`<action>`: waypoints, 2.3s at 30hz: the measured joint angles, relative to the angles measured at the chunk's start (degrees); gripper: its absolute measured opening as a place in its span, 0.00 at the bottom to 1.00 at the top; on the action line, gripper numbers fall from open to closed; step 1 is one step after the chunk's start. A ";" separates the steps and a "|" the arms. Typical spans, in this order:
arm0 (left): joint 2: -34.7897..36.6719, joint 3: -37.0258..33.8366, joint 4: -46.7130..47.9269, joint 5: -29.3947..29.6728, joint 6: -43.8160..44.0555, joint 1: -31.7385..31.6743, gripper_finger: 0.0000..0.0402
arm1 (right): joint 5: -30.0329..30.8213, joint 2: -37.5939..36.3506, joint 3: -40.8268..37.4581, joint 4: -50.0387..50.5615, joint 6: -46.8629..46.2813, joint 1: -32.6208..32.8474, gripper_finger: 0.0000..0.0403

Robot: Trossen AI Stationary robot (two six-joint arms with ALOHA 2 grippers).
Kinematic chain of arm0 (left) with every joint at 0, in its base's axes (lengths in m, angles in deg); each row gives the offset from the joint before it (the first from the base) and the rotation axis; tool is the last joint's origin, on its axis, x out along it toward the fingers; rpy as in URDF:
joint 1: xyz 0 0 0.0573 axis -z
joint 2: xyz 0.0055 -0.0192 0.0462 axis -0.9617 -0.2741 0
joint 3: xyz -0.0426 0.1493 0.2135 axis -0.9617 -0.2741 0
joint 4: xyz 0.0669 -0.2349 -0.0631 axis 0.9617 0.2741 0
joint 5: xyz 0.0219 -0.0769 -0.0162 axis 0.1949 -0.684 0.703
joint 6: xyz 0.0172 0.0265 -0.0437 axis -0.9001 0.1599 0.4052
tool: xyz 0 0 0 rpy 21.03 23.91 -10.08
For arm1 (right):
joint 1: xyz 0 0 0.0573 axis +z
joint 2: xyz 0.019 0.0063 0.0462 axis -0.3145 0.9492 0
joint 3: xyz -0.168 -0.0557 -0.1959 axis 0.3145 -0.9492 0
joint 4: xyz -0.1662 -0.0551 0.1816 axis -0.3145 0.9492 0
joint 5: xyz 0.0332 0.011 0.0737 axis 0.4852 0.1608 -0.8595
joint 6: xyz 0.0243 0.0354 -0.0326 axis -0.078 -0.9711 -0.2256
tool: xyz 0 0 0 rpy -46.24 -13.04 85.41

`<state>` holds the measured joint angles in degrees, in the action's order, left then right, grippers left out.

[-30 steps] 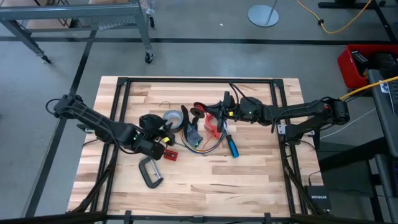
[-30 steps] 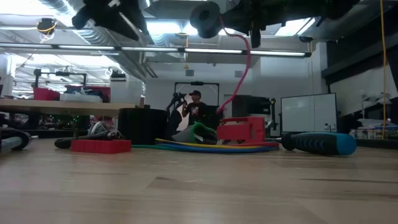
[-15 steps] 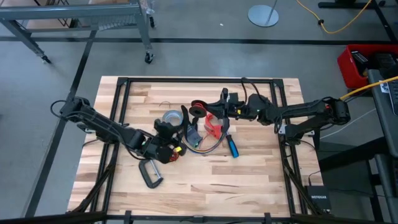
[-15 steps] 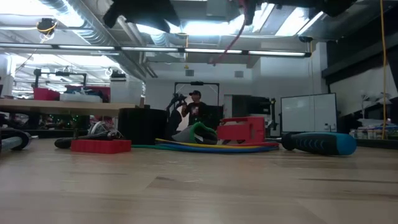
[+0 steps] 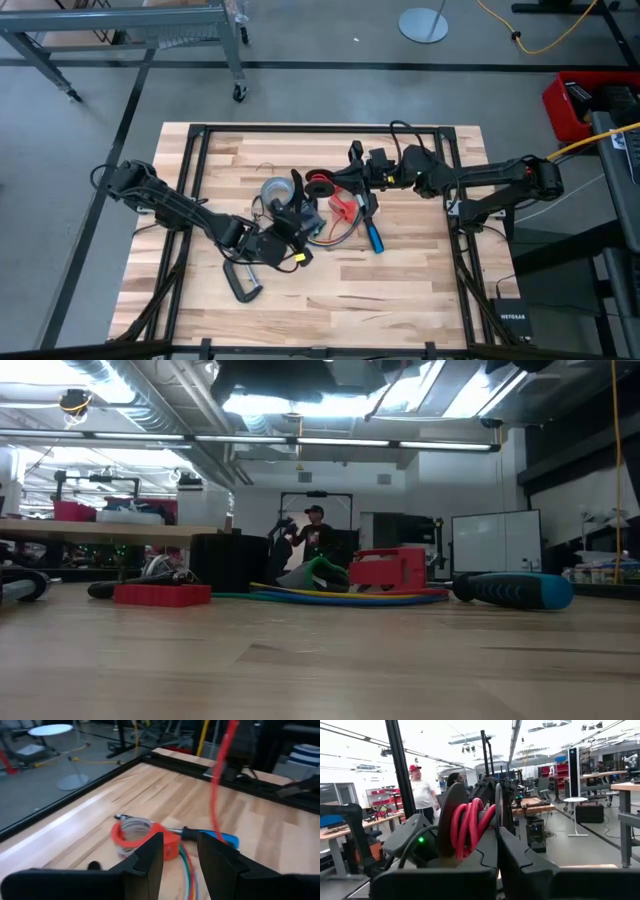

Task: Coil cords
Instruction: Coil the red wire cable onto the black spool

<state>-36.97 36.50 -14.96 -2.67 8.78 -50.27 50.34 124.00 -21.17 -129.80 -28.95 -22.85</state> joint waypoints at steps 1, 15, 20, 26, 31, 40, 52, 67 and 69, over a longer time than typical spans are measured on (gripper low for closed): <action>-0.04 0.00 -0.76 -0.73 -0.73 -0.05 0.28 | -0.13 0.00 0.00 0.01 0.00 -0.02 0.00; -0.05 0.02 -4.97 -13.11 -0.36 -3.38 0.28 | -0.93 0.00 0.00 -0.26 0.81 -0.02 0.00; -1.67 0.02 -5.74 -15.60 1.10 -4.96 0.28 | -1.17 0.00 0.00 -0.64 0.81 0.00 0.00; -4.69 0.02 -9.47 -16.66 0.36 -5.19 0.28 | -1.17 0.00 -0.02 -2.13 0.81 -0.02 0.00; -4.87 0.02 -9.56 -16.66 1.06 -5.17 0.28 | -1.18 0.00 -0.04 -1.92 0.81 -0.01 0.00; -4.87 0.02 -9.94 -17.90 0.70 -5.21 0.14 | -1.19 0.00 -0.04 -2.11 0.81 -0.01 0.00; -4.87 0.02 -10.05 -17.90 2.57 -5.45 0.00 | -1.19 0.00 -0.04 -3.18 0.71 0.00 0.00; -4.87 0.02 -10.10 -20.92 2.58 -5.98 0.20 | -1.19 0.00 -0.04 -3.20 0.59 0.00 0.00; -4.87 0.02 -10.11 -20.92 2.58 -6.25 0.21 | -1.19 0.00 -0.04 -3.24 0.59 0.00 0.00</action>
<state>-41.84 36.52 -25.07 -23.58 11.35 -56.52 49.14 124.00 -21.21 -133.04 -28.36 -22.85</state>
